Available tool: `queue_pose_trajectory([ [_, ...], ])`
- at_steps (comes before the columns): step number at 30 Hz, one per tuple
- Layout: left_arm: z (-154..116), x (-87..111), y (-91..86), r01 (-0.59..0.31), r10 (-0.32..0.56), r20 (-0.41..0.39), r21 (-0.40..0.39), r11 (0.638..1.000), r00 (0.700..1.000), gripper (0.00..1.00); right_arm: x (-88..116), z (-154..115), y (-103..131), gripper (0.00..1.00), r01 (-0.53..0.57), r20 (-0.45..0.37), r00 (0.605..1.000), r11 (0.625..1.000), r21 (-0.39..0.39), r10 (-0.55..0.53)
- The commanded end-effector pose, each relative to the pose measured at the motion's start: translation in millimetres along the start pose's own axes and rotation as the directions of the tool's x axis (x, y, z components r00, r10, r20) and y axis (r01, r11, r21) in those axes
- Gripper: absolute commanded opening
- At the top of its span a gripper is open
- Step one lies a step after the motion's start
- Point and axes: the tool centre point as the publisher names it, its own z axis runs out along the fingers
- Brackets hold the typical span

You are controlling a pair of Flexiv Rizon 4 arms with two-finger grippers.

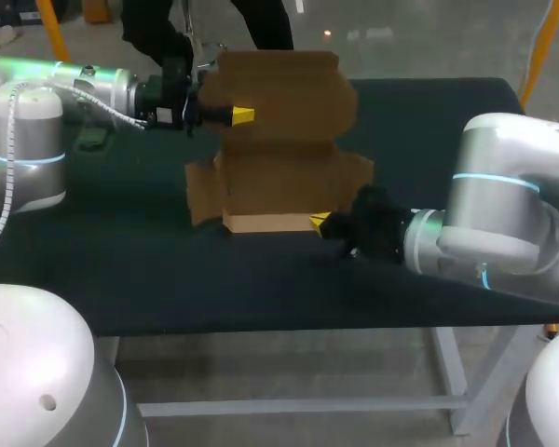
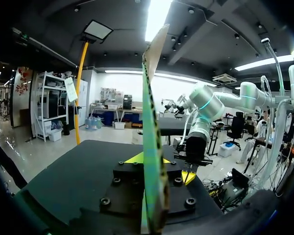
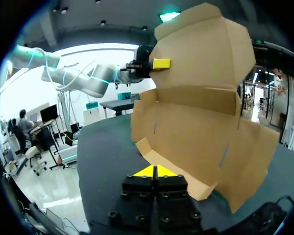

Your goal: Assemble the packaging by folding the flat box into shape, placing the metal phone stand inside, and closing the box properly

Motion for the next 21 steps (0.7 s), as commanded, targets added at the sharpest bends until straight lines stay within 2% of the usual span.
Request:
queue_pose_trajectory([
  [1,-1,-1.4,1.0,0.000,0.000,-0.007,0.000,1.000,1.000,0.00,7,31,-8,0.00,0.000,0.046,0.999,1.000,-0.011,0.000],
  [11,-1,-1.4,1.0,0.000,0.000,-0.007,0.000,1.000,1.000,0.00,11,59,-17,0.00,-0.014,0.088,0.996,1.000,0.017,0.012],
  [21,-1,-1.4,1.0,0.000,0.000,-0.007,0.000,1.000,1.000,0.00,1,81,-26,0.00,-0.036,0.105,0.994,0.999,0.029,0.032],
])
